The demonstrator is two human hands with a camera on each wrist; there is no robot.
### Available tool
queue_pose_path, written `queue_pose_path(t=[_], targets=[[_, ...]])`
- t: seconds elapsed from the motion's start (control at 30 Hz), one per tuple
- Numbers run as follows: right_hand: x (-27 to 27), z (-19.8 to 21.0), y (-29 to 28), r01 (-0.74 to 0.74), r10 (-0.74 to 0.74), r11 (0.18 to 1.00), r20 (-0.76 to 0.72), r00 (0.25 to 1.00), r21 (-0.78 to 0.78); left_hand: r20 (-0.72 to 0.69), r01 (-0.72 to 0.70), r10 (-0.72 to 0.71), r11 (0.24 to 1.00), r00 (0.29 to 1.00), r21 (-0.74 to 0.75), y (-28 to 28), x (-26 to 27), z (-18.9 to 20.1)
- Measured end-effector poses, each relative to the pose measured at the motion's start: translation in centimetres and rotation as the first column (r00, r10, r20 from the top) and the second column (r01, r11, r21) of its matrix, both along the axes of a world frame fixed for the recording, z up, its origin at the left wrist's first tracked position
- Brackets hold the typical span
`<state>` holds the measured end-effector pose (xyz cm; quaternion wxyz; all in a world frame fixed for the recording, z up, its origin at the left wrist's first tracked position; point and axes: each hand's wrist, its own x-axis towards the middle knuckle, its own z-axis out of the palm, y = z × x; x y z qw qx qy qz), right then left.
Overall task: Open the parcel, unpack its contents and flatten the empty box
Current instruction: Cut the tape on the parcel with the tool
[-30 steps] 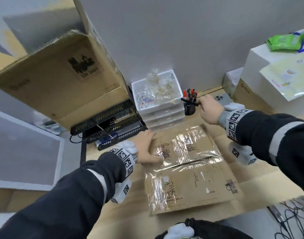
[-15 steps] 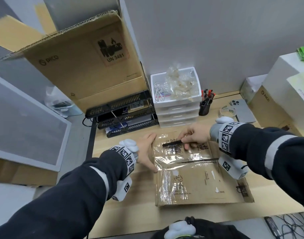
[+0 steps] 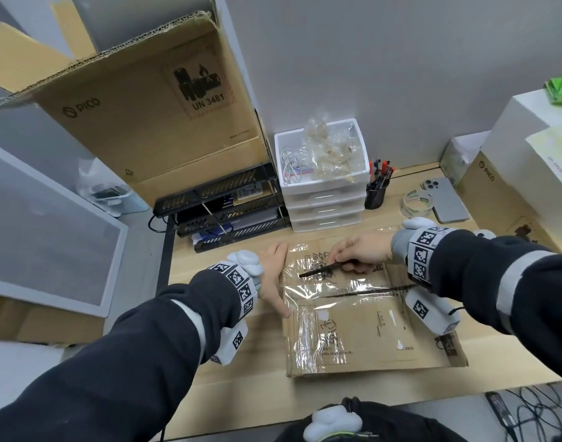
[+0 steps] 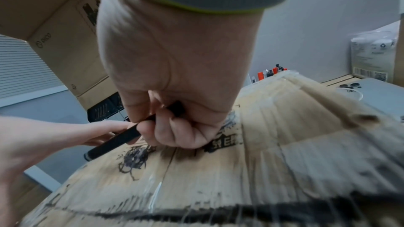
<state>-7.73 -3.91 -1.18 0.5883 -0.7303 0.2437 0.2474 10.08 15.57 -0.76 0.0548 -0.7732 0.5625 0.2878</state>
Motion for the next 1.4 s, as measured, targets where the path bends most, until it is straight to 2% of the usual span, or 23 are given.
queue_pose_path(t=[0.07,0.13,0.43,0.6,0.73,1.0,1.23,1.4], targets=[[0.1,0.2,-0.3,0.037,-0.034,0.996,-0.037,0.999,0.084,-0.002,-0.002,0.002,1.0,1.0,0.003,0.0,0.0,0.0],[0.0,0.3,-0.5,0.057,-0.051,0.993,-0.063,0.997,0.104,-0.008,-0.004,0.004,1.0,1.0,0.005,0.0,-0.1,0.0],[-0.9,0.8,-0.7,-0.053,0.06,0.993,-0.066,0.996,0.108,-0.018,0.0,0.0,0.999,1.0,0.034,-0.2,-0.1,0.1],[-2.0,0.2,-0.6,0.099,-0.095,0.982,-0.033,0.995,0.162,-0.03,0.012,-0.011,1.0,0.999,0.026,-0.1,0.2,0.0],[-2.1,0.3,-0.2,0.153,-0.15,0.98,-0.027,0.988,0.125,-0.027,0.017,-0.016,1.0,1.0,0.025,-0.1,0.3,-0.2],[-1.9,0.1,0.0,0.154,-0.151,0.985,-0.054,0.987,0.072,-0.003,0.019,-0.019,0.999,1.0,0.049,-0.3,0.2,-0.1],[-1.5,0.0,0.4,0.057,-0.055,0.998,-0.047,0.997,0.033,-0.007,0.003,-0.003,1.0,1.0,0.024,-0.1,0.3,-0.2],[-1.0,-0.2,1.3,-0.122,0.123,0.992,-0.014,0.992,0.01,0.012,0.021,-0.021,1.0,1.0,-0.002,0.1,0.0,-0.2]])
